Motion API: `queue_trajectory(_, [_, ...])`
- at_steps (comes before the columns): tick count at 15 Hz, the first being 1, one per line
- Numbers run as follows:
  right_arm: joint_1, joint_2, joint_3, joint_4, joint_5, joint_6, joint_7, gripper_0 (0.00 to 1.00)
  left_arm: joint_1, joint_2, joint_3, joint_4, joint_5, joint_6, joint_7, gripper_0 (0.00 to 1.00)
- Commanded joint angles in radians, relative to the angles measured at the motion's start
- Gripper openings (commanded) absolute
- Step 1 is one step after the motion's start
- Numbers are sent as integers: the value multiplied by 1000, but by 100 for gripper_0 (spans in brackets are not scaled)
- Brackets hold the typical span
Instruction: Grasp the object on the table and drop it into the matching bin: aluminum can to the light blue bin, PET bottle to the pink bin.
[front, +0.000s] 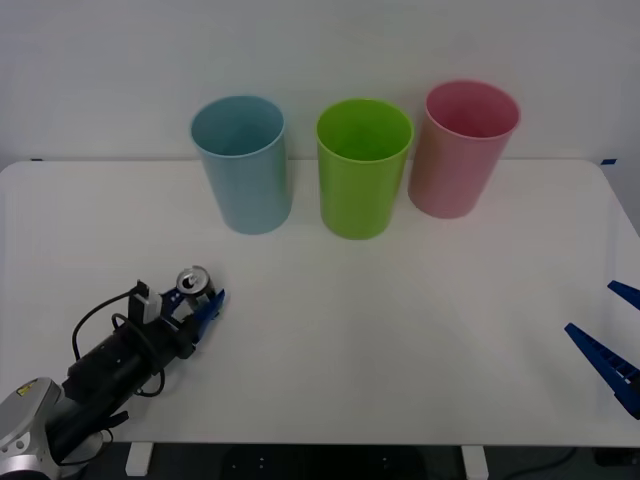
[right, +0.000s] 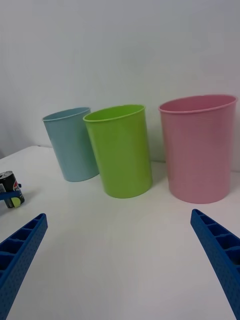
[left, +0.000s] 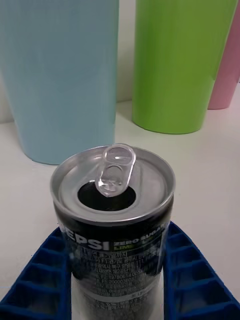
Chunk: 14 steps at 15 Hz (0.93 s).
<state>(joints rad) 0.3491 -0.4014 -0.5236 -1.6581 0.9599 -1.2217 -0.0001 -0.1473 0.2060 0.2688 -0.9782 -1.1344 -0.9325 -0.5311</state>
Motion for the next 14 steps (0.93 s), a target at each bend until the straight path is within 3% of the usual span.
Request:
queue_trajectory(1, [0,0,0,0,0,0,0,100,0,0,3,0,1,0,2,0])
queue_trajectory(8, [0,0,0,0,0,0,0,100,2,1,21,-13,8,0,10,0])
queue_trajectory(14, [0,0,0,0,0,0,0,100,25,9,69,-109,15,-22,51,0])
